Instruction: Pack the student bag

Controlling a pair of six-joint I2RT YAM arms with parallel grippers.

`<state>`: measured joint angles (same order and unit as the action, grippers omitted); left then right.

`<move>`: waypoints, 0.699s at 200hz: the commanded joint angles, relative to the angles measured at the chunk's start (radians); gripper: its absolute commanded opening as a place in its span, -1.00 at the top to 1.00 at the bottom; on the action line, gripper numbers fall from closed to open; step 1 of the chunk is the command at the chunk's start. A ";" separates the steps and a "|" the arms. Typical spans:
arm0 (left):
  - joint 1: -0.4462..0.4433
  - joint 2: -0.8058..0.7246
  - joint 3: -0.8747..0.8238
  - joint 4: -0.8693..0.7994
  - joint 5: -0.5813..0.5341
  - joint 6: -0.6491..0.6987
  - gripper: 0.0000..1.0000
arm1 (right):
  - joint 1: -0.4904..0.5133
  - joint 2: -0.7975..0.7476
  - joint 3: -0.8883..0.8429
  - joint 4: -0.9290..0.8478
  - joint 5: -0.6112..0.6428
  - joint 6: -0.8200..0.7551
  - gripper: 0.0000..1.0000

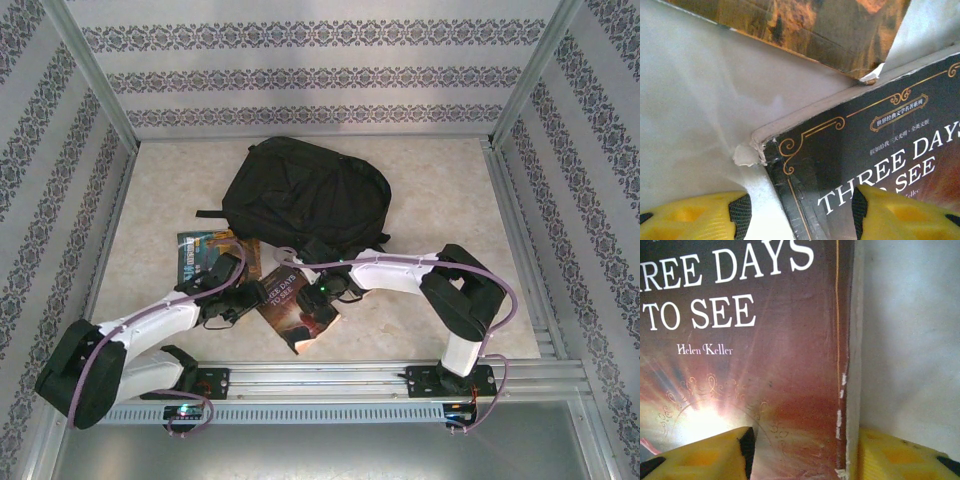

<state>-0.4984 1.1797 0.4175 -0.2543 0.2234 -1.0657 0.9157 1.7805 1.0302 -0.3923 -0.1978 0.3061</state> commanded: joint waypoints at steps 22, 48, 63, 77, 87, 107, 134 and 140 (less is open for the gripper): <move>-0.049 0.155 -0.036 0.356 0.101 -0.003 -0.14 | -0.024 -0.018 0.023 -0.054 -0.129 -0.007 0.21; -0.049 0.166 -0.019 0.328 0.095 0.026 -0.14 | -0.050 -0.073 0.028 -0.078 -0.174 0.026 0.34; -0.050 0.172 -0.019 0.333 0.096 0.029 -0.14 | -0.057 -0.082 0.033 -0.073 -0.247 0.044 0.35; -0.049 0.179 -0.019 0.344 0.101 0.026 -0.14 | -0.057 -0.075 0.042 -0.064 -0.327 0.053 0.36; -0.049 0.184 -0.019 0.349 0.101 0.025 -0.13 | -0.057 -0.065 0.049 -0.060 -0.366 0.056 0.39; -0.049 0.190 -0.021 0.363 0.103 0.018 -0.13 | -0.060 -0.041 0.061 -0.049 -0.427 0.058 0.42; -0.049 0.189 -0.023 0.369 0.103 0.017 -0.12 | -0.062 0.002 0.078 -0.038 -0.453 0.078 0.50; -0.049 0.186 -0.025 0.369 0.103 0.015 -0.12 | -0.064 0.009 0.079 -0.034 -0.450 0.084 0.55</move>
<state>-0.4984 1.2308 0.4610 -0.3023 0.2195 -1.0592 0.8528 1.7470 1.0634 -0.4805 -0.5518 0.3668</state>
